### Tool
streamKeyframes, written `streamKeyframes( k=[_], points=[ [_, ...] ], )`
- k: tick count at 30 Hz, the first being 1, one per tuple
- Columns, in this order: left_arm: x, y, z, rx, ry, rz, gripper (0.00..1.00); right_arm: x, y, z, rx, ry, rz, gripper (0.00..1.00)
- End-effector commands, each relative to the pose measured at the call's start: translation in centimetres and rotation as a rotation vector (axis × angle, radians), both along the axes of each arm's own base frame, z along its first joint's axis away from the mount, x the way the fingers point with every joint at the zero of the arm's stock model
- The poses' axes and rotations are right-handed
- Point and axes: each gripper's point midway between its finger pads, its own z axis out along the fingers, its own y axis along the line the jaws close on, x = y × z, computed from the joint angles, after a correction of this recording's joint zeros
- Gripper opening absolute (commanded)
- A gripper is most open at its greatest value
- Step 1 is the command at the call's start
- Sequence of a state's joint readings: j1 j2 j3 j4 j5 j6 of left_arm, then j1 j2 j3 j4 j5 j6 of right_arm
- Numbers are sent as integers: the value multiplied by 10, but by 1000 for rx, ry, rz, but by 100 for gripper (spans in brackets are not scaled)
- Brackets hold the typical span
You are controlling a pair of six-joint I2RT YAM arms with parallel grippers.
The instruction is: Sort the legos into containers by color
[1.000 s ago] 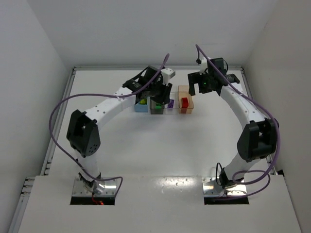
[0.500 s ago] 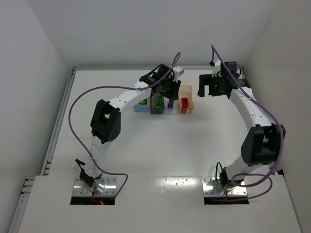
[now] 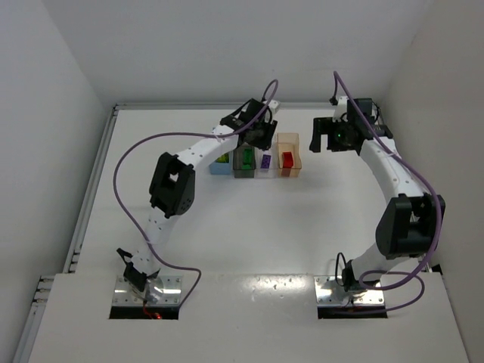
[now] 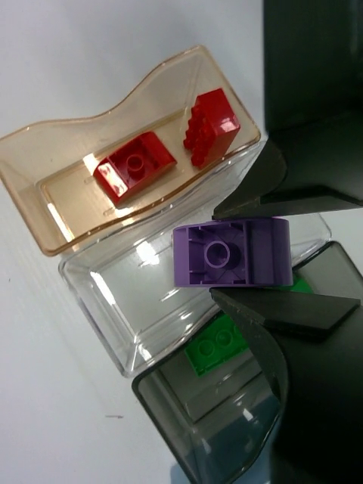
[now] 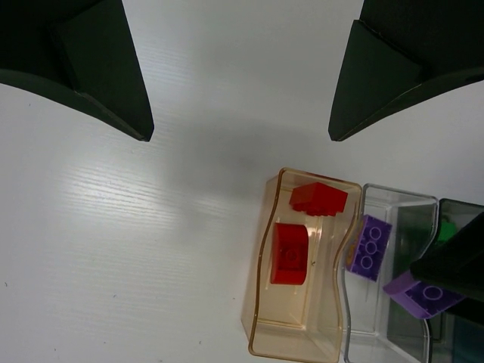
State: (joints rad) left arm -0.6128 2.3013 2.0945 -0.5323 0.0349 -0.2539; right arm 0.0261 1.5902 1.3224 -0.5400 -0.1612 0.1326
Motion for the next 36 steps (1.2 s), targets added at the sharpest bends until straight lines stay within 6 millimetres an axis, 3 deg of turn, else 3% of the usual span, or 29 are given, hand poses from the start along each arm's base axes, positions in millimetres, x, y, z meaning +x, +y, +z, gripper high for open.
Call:
streamKeyframes(
  k=[1, 4, 5, 8, 12, 13, 16, 17, 18, 20, 21, 22, 23, 24, 25, 28, 29, 31, 32, 34, 35, 36],
  points=[
    [19, 2, 8, -17, -45, 63, 51, 6, 1, 13, 19, -53, -3, 100],
    [20, 1, 6, -17, -45, 63, 73, 6, 1, 13, 19, -53, -3, 100],
    [20, 1, 6, -17, -45, 63, 85, 6, 1, 13, 19, -53, -3, 100],
    [24, 1, 12, -40, -51, 55, 100, 8, 1, 15, 19, -63, -3, 100],
    [20, 1, 61, -94, -112, 44, 100, 3, 3, 15, 26, -62, 4, 100],
    [10, -4, 97, -135, -156, 21, 100, 2, 4, 19, 33, -71, 11, 100],
    [-11, -6, 150, -182, -234, 9, 100, 2, 9, 22, 53, -88, 32, 100],
    [-23, 0, 185, -195, -297, 19, 100, 0, 11, 27, 62, -99, 42, 100],
    [-27, 8, 197, -196, -318, 38, 100, -2, 13, 23, 69, -89, 50, 100],
    [-41, 19, 198, -162, -327, 44, 100, -3, 20, 30, 96, -107, 78, 100],
    [-52, 30, 221, -179, -369, 49, 100, -6, 22, 29, 105, -106, 88, 100],
    [-56, 45, 199, -131, -338, 65, 100, -7, 25, 30, 120, -105, 104, 100],
    [-58, 56, 197, -117, -346, 77, 100, -11, 25, 29, 120, -104, 104, 100],
    [-67, 74, 210, -127, -364, 95, 100, -12, 27, 25, 129, -99, 114, 100],
    [-71, 89, 185, -91, -323, 112, 100, -12, 27, 25, 129, -99, 114, 100],
    [-74, 148, 173, -68, -308, 207, 100, -17, 25, 16, 121, -87, 104, 100],
    [-81, 184, 168, -57, -301, 266, 100, -20, 25, 14, 121, -93, 105, 100],
    [-87, 225, 162, -35, -301, 353, 100, -20, 21, 11, 98, -101, 93, 100],
    [-96, 259, 154, -1, -305, 406, 100, -19, 15, 13, 89, -115, 76, 100],
    [-108, 304, 141, 66, -307, 496, 100, -21, 8, 12, 68, -119, 70, 100],
    [-110, 315, 129, 82, -281, 520, 100, -20, 4, 12, 67, -120, 61, 100],
    [-118, 326, 133, 89, -300, 538, 100, -20, 2, 11, 57, -120, 49, 100]
  ],
)
